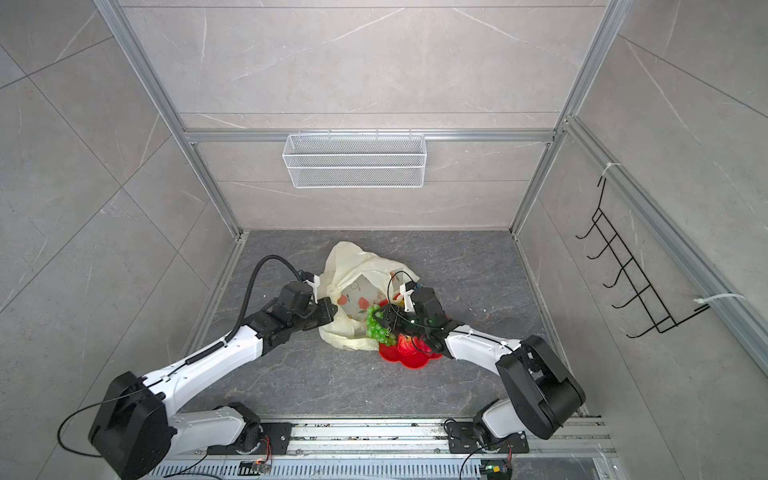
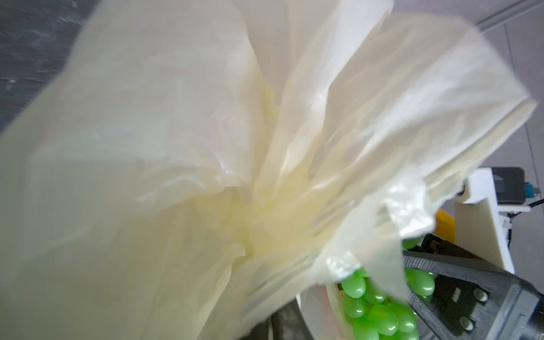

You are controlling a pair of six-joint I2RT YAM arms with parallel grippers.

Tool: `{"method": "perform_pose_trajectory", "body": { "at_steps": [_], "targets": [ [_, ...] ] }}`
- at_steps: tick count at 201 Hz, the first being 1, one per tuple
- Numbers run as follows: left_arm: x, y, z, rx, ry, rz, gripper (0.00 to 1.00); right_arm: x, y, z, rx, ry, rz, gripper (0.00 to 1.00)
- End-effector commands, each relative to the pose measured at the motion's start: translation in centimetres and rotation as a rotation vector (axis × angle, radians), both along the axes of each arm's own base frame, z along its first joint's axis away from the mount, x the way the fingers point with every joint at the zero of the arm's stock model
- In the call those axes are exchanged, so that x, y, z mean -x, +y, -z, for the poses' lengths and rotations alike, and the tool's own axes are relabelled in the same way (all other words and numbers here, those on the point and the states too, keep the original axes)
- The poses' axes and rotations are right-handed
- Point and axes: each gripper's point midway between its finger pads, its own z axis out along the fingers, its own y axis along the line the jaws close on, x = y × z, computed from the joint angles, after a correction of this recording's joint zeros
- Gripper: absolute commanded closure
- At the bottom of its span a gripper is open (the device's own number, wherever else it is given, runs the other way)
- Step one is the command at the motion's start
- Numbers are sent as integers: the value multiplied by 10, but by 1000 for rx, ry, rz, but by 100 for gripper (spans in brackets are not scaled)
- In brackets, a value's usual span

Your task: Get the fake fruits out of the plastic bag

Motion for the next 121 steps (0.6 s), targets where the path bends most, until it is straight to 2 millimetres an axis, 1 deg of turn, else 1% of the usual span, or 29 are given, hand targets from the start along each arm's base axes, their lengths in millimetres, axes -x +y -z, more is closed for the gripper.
{"method": "perform_pose_trajectory", "body": {
  "at_steps": [1,25,62,83,121],
  "targets": [
    [-10,-32,-21,27,-77,92,95,-4,6,1,7,-10,-12,12],
    [-8,-52,-16,36,-68,146,95,-4,8,4,8,-7,-17,12],
    [-3,-80,-15,61,-68,225,95,-5,8,8,18,-1,-8,12],
    [1,-87,-9,56,-60,247,95,-5,7,9,24,-1,-5,12],
    [6,-96,-13,70,-75,274,95,-5,8,10,23,0,-10,11]
  ]
}}
